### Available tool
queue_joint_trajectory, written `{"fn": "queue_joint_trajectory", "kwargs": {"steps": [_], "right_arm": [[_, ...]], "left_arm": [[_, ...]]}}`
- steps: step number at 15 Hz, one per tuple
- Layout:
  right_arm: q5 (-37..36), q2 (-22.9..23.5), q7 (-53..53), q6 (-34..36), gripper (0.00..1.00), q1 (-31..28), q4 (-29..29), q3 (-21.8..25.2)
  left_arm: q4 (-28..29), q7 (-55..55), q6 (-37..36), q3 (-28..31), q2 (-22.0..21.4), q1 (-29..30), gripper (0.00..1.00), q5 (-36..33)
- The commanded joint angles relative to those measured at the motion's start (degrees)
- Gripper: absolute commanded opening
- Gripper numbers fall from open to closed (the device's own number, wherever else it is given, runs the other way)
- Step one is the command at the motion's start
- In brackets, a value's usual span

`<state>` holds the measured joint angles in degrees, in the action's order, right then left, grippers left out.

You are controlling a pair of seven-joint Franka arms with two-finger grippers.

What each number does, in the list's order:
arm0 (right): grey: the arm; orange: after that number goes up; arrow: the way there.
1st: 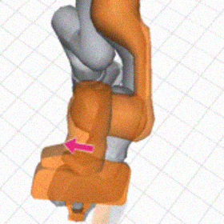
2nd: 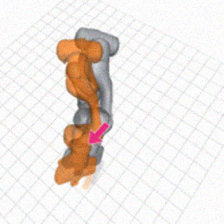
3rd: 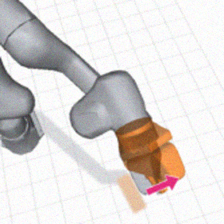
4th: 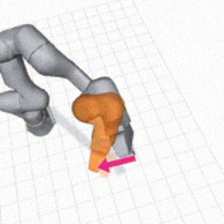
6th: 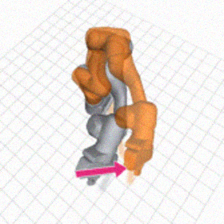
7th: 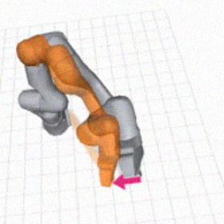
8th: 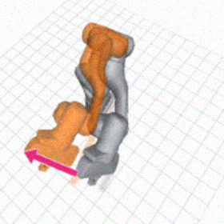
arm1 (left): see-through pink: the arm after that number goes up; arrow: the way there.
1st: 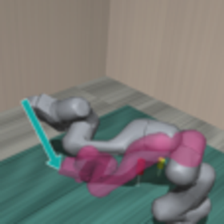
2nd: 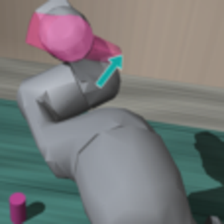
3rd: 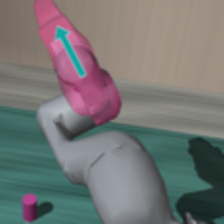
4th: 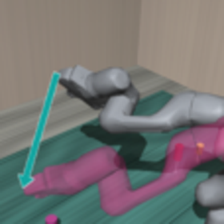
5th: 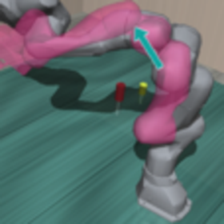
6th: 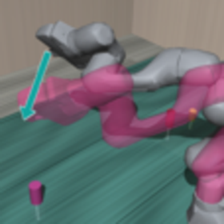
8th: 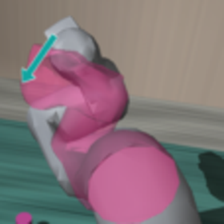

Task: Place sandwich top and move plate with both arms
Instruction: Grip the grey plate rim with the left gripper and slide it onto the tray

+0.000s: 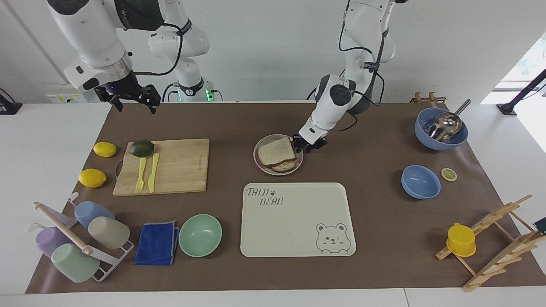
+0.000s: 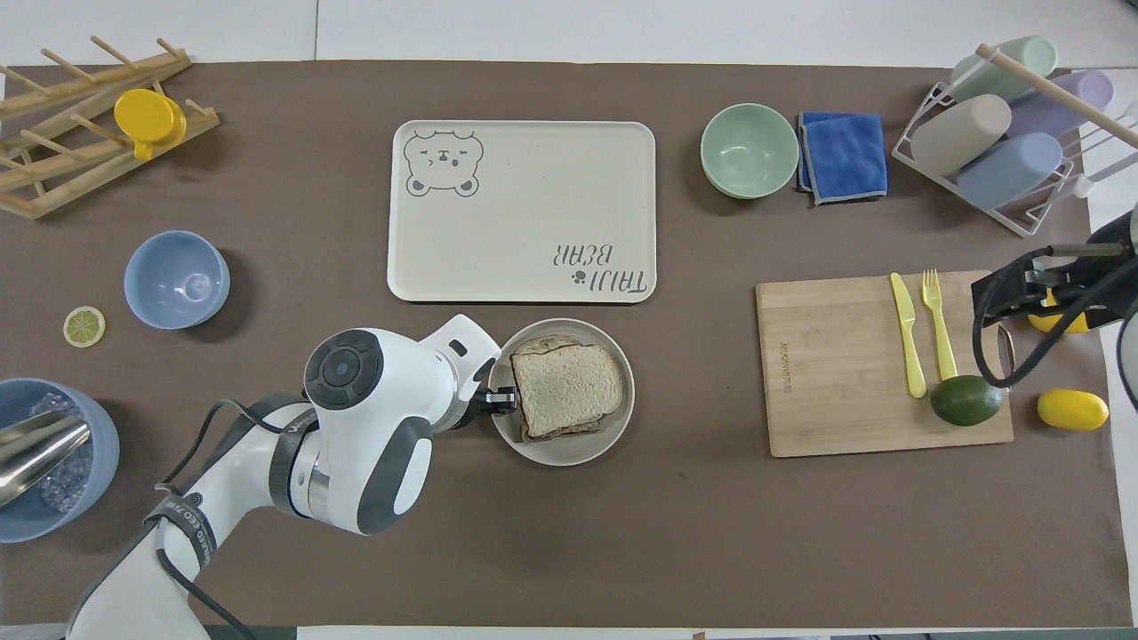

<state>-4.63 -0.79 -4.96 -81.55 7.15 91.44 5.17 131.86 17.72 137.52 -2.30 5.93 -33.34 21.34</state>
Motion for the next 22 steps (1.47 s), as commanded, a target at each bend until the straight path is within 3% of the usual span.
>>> {"fn": "queue_joint_trajectory", "kwargs": {"steps": [1,5,10,14,19,22], "right_arm": [[1.55,-0.36,1.80,-0.28,1.00,0.50,0.49,1.42],[1.55,-0.62,2.76,-0.27,1.00,0.41,0.76,1.42],[1.46,-0.62,5.04,-0.80,1.00,0.15,0.58,1.59],[1.55,-0.80,5.66,-0.89,1.00,0.06,0.49,1.68],[1.11,-0.71,5.49,-1.07,1.00,0.67,0.32,1.24],[1.73,-0.79,5.05,-1.95,1.00,0.59,0.32,1.15]], "left_arm": [[1.03,0.39,1.61,0.81,-0.21,-1.28,0.24,1.60],[1.03,0.39,1.52,0.81,-0.21,-1.20,0.00,1.69],[-1.67,-0.14,-2.67,0.81,-1.09,2.04,0.00,1.60],[-15.63,-0.40,-17.09,0.90,0.57,8.28,0.00,1.60],[-26.72,-0.23,-17.81,0.90,7.85,12.95,0.00,2.65],[-36.28,-0.23,-18.16,0.99,15.84,13.83,0.00,2.57]]}}
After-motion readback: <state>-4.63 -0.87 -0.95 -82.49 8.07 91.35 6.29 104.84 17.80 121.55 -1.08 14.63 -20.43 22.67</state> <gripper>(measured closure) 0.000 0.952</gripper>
